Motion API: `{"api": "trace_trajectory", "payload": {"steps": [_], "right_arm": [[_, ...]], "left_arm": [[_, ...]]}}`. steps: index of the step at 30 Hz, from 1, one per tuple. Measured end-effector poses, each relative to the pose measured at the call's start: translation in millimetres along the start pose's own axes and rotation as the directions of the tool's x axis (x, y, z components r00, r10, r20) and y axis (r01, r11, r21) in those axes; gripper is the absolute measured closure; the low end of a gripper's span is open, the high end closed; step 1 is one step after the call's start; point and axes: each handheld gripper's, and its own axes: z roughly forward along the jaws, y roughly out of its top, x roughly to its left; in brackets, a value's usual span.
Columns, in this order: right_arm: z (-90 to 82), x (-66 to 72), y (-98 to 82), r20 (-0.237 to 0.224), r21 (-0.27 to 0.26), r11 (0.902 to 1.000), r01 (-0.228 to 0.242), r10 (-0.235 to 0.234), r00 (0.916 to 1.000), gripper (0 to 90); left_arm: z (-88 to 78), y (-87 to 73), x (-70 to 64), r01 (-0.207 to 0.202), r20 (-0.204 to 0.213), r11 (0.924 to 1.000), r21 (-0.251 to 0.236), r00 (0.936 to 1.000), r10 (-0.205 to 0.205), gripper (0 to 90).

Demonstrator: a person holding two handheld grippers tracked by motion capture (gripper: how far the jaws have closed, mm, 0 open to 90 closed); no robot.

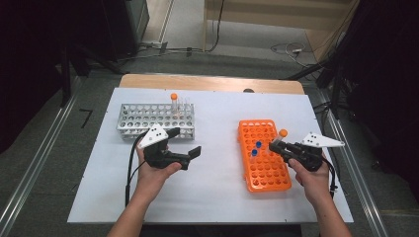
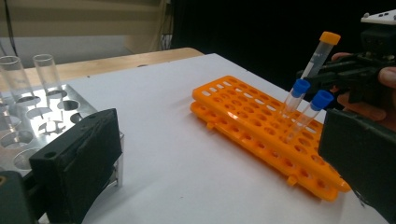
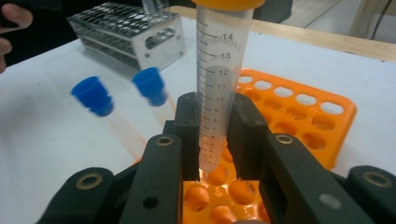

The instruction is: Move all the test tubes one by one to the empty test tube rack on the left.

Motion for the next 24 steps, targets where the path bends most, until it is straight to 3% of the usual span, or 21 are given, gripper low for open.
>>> {"api": "trace_trajectory", "payload": {"steps": [9, 18, 24], "right_arm": [[0.6, 24.4, -7.1, -0.103, 0.048, 0.9975, 0.051, -0.046, 0.9936, 72.3], [10.8, 48.4, -2.9, -0.180, 0.060, 0.9920, 0.111, -0.099, 0.9787, 72.3], [22.1, 63.8, -0.5, -0.222, 0.063, 0.9907, 0.121, -0.104, 0.9694, 72.3]], "left_arm": [[3.7, 2.3, -7.5, -0.009, 0.040, 0.9999, 0.010, 0.9992, 0.009, 0.4], [9.0, 3.0, -21.3, -0.034, 0.078, 0.9994, 0.005, 0.9964, 0.034, 3.1], [14.7, 3.3, -32.9, -0.050, 0.126, 0.9986, 0.016, 0.9909, 0.047, 5.2]]}}
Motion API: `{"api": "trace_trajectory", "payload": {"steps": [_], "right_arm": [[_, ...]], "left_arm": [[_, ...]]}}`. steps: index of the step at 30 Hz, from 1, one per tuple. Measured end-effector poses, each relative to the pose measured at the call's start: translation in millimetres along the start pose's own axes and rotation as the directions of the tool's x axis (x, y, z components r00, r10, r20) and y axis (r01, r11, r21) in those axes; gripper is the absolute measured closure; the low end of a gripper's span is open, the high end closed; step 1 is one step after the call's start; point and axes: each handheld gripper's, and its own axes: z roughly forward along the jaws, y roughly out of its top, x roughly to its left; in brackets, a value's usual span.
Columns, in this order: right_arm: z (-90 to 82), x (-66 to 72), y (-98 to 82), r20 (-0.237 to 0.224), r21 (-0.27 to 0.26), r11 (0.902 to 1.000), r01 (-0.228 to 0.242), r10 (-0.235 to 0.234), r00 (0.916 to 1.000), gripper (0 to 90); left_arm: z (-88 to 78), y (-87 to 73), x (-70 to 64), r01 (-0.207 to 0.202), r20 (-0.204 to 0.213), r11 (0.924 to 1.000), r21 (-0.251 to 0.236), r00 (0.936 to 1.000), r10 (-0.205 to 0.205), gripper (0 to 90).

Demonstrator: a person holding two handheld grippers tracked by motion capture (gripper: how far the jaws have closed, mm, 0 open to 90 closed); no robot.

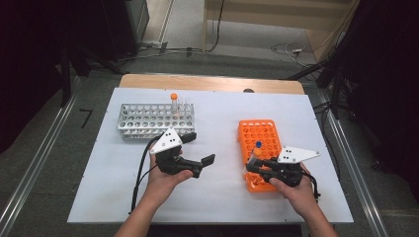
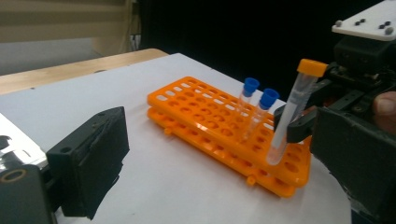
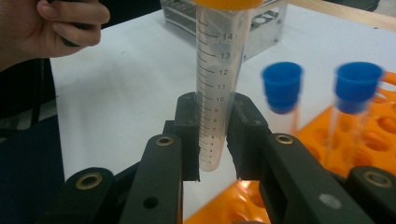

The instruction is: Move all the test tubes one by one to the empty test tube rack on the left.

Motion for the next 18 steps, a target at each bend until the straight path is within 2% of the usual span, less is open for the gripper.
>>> {"api": "trace_trajectory", "payload": {"steps": [6, 14, 18], "right_arm": [[11.0, 9.9, 3.3, -0.030, -0.001, 1.0000, 0.005, -0.005, 0.9995, 72.3], [25.0, 23.2, 7.2, -0.051, 0.015, 0.9998, 0.015, -0.014, 0.9986, 72.3], [30.4, 29.6, 9.5, -0.065, 0.026, 0.9993, 0.026, -0.024, 0.9976, 72.3]], "left_arm": [[8.1, -0.4, -11.6, -0.007, 0.067, 0.9999, 0.008, 0.9977, 0.006, 11.2], [19.0, -2.0, -26.6, -0.034, 0.153, 0.9988, 0.034, 0.9878, 0.029, 24.3], [23.1, -2.2, -32.8, -0.052, 0.173, 0.9974, 0.050, 0.9840, 0.042, 34.7]]}}
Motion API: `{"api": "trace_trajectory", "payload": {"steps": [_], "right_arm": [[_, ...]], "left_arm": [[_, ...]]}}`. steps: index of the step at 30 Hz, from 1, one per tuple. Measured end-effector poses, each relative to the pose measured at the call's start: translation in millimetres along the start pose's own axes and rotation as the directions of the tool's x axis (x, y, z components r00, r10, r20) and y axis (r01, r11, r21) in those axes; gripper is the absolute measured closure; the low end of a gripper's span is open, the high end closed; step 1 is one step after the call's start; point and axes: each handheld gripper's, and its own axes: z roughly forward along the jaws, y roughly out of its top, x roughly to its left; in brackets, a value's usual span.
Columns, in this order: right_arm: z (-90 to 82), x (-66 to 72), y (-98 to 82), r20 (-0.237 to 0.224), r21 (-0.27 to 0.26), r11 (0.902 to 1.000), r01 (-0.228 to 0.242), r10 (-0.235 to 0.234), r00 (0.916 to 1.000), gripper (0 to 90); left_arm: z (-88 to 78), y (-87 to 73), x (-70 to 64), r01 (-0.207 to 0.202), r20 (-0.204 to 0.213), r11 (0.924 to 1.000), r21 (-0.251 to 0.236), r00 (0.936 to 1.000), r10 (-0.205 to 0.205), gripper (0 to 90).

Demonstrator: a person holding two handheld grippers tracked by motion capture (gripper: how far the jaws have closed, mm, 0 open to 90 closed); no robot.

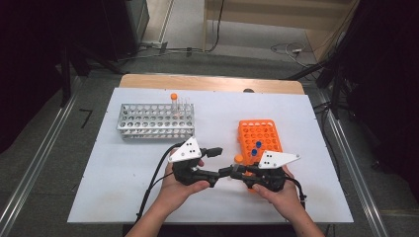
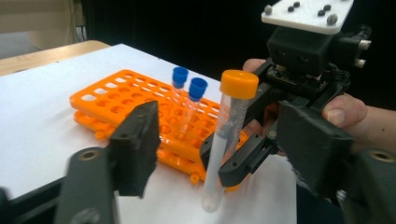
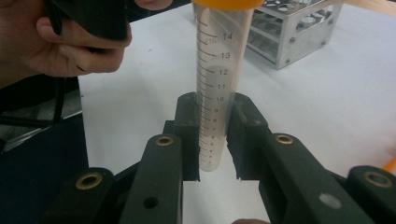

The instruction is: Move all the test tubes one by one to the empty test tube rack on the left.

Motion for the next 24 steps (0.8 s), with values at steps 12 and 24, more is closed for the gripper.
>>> {"api": "trace_trajectory", "payload": {"steps": [12, 24], "right_arm": [[11.5, 14.4, 4.7, -0.026, 0.014, 0.9995, 0.028, -0.028, 0.9993, 72.3], [10.4, 13.8, 5.7, -0.027, -0.011, 0.9999, 0.011, -0.012, 0.9996, 61.8]], "left_arm": [[10.9, 0.2, -9.3, -0.034, 0.024, 0.9983, 0.048, 0.9992, 0.032, 60.8], [8.2, 1.0, -8.2, -0.049, -0.001, 0.9982, 0.034, 0.9988, 0.049, 71.0]]}}
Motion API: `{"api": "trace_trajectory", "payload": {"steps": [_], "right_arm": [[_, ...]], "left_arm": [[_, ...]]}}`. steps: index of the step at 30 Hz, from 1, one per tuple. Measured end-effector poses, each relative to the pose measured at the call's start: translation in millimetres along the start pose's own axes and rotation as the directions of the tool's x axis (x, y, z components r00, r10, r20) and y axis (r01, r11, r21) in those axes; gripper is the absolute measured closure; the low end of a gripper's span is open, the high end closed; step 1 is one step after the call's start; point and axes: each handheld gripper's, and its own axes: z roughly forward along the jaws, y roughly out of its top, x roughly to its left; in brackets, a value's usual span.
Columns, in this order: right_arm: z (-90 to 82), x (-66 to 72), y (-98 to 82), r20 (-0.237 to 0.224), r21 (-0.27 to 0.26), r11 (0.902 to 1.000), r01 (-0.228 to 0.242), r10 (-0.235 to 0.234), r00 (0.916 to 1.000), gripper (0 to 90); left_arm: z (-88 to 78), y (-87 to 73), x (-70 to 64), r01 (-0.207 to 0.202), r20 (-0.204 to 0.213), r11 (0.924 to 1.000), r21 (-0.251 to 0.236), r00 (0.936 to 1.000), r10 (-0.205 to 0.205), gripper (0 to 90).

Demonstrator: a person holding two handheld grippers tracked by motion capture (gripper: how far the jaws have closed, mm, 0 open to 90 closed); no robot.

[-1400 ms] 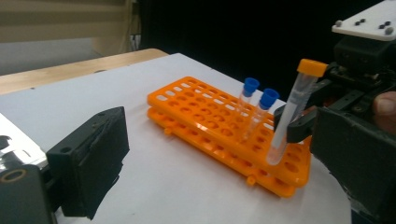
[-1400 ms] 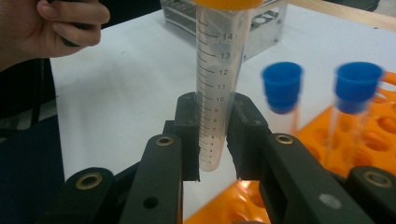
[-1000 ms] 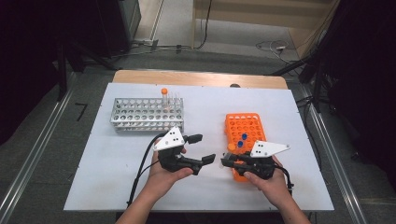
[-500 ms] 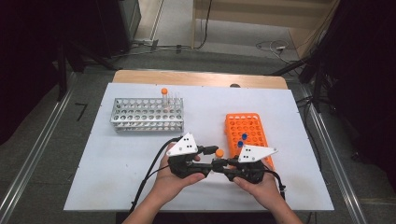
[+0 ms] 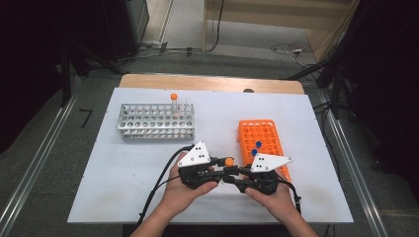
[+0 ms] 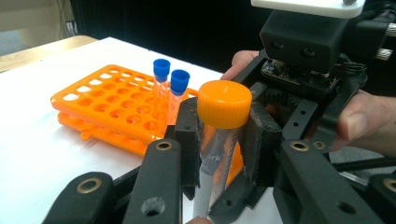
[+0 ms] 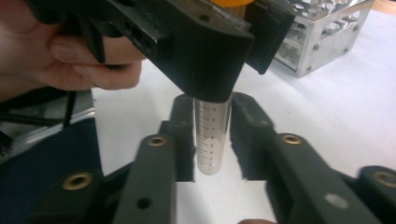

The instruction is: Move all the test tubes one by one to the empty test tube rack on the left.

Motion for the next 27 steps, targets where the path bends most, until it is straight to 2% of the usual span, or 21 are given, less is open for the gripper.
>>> {"api": "trace_trajectory", "payload": {"steps": [8, 13, 16, 22, 24, 27], "right_arm": [[-10.7, -5.4, -1.9, 0.001, -0.029, 0.9995, 0.014, -0.014, 0.9999, 30.2], [-20.0, -13.5, -5.1, 0.004, -0.043, 0.9990, 0.012, -0.012, 0.9999, 14.8], [-27.5, -19.0, -7.4, -0.001, -0.057, 0.9983, 0.012, -0.012, 0.9999, 9.0], [-40.9, -28.7, -12.5, 0.017, -0.071, 0.9974, 0.000, 0.002, 0.9999, 6.6], [-44.3, -31.0, -14.1, 0.024, -0.077, 0.9970, 0.004, -0.002, 0.9997, 2.0], [-49.2, -35.0, -16.2, 0.025, -0.089, 0.9961, -0.002, 0.004, 0.9997, 0.6]], "left_arm": [[-6.8, 0.9, 8.0, 0.010, -0.031, 0.9999, -0.014, 0.9995, -0.010, 71.1], [-11.5, 0.8, 14.4, 0.014, -0.051, 0.9997, -0.019, 0.9986, -0.015, 71.1], [-15.0, 0.8, 19.1, 0.016, -0.065, 0.9997, -0.020, 0.9977, -0.017, 71.1], [-22.1, 1.4, 30.7, 0.027, -0.100, 0.9992, -0.029, 0.9945, -0.030, 71.2], [-24.6, 2.1, 35.1, 0.026, -0.114, 0.9992, -0.031, 0.9930, -0.029, 71.2], [-30.0, 3.1, 42.4, 0.033, -0.132, 0.9985, -0.043, 0.9905, -0.039, 71.1]]}}
